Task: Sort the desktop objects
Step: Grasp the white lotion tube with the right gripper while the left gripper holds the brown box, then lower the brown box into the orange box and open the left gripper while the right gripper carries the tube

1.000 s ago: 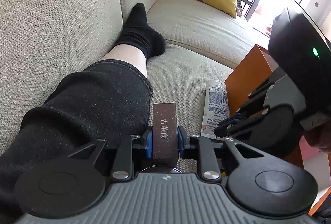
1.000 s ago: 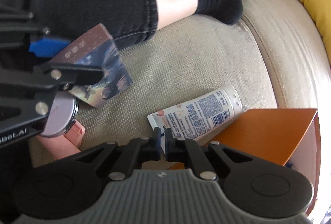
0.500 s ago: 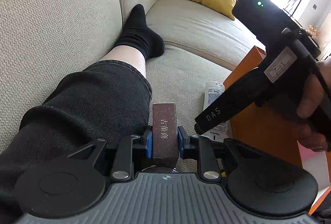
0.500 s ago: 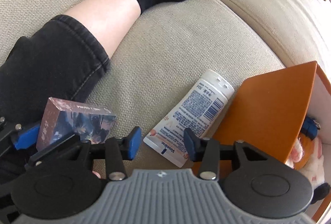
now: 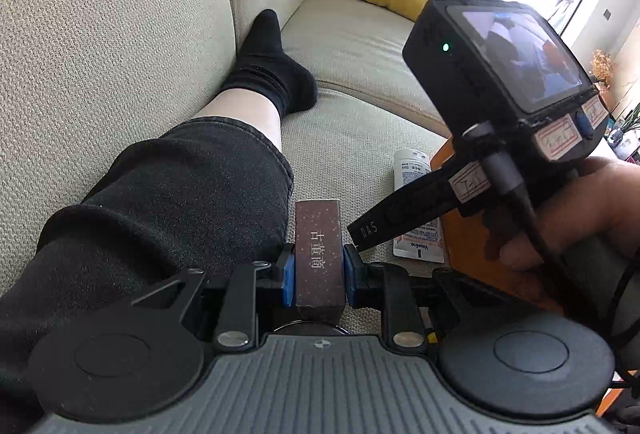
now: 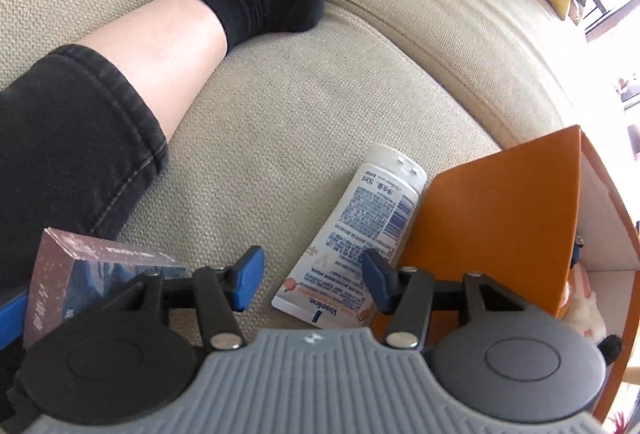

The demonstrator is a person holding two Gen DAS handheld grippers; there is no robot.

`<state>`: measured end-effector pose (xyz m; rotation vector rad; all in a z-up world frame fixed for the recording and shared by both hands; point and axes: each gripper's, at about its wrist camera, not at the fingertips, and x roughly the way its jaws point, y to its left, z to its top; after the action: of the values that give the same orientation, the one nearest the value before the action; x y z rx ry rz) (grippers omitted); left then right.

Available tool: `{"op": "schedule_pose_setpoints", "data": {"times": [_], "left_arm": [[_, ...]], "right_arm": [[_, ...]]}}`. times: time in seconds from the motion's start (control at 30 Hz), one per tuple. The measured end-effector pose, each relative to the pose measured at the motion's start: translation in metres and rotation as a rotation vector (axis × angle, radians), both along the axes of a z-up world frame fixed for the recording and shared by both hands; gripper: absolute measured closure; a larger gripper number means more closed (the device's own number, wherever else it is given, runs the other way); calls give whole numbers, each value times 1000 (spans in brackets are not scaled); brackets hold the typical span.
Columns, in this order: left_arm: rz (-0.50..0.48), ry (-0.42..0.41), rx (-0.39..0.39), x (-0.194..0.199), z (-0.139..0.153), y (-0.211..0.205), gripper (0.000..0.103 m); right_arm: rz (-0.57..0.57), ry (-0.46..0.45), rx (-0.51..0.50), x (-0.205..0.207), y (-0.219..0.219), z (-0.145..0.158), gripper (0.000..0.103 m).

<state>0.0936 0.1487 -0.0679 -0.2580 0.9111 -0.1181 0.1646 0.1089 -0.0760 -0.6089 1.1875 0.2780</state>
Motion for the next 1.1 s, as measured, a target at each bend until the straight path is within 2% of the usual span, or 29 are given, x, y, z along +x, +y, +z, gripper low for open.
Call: {"op": "schedule_pose_setpoints", "data": {"times": [0.17,0.33,0.47,0.53,0.73,0.9,1.0,1.1], "left_arm": [[0,0,1,2,-2,0,76],[-1,0,5,2,-2,1,76],[-1,1,8,3,-3,1,76],[-1,1,8,4,-3,0,76],[-1,1,8,4,-3,0,76],[-1,0,9,4,-3,1,76],[-1,0,9,4,-3,0,76],[-1,0,10,4,-3,0,76]], "right_arm": [[91,-17,-93,-9,3,-6,48],[120,32,-91,-10,-8,-2,68],[133,52,-73,-22,-18,12,82],[135,51,-51,-23,-23,19,87],[170,76,41,-37,-39,52,97],[214,93,155,-49,-48,90,97],[200,125,223,-46,-56,107,97],[177,135,281,-36,-59,113,97]]}}
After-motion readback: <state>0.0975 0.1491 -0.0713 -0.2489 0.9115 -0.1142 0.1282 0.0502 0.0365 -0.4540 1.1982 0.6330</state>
